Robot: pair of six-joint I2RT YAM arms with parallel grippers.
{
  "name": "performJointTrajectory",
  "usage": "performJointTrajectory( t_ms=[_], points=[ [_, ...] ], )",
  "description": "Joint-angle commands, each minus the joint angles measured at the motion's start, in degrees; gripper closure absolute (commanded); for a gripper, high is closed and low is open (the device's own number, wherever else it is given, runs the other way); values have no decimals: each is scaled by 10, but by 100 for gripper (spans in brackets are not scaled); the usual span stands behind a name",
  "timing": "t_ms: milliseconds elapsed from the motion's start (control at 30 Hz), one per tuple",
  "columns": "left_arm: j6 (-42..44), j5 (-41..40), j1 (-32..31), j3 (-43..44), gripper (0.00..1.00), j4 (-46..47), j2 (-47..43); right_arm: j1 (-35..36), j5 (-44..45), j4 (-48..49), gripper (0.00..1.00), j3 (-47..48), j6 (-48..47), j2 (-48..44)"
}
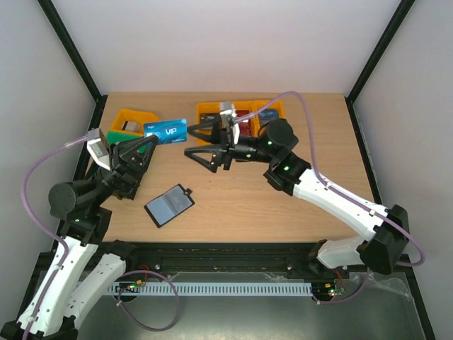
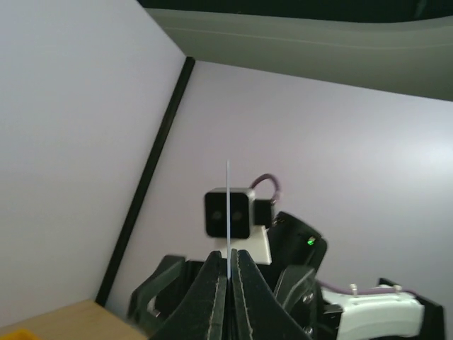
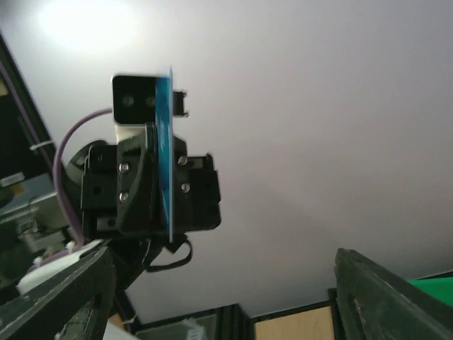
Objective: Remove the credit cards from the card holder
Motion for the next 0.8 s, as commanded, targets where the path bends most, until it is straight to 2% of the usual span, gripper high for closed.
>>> performJointTrajectory(
  t_ms=[0, 100, 233, 300, 433, 500, 533, 667, 700, 767],
  points=[
    [-48, 24, 4, 8, 98, 36, -9, 36, -36, 49, 20, 44, 10, 15],
    [-47, 24, 4, -1, 98, 35, -12, 36, -35, 67, 29, 46, 21, 18],
    [-47, 24, 4, -4, 98, 37, -13, 36, -17, 78, 35, 50, 31, 24],
    [-47, 25, 4, -6, 98, 37, -13, 36, -8, 80, 43, 59, 42, 32],
    [-46, 23, 4, -11, 98, 37, -16, 36, 4, 93, 66, 73, 71, 50],
    [-45, 23, 4, -12, 98, 36, -16, 35, 10, 83, 92, 79, 73, 53],
    [-44, 23, 4, -12, 98, 37, -17, 36, 20, 73, 98, 81, 73, 53],
    [-34, -5, 5, -21, 98, 9, -25, 28, 65, -6, 98, 98, 50, 46],
    [-31, -29, 6, -28, 87, -15, -30, 18, 79, -39, 98, 108, 47, 44],
    [-27, -90, 15, -46, 16, -63, -44, -24, 102, -130, 98, 139, 44, 51]
  ],
)
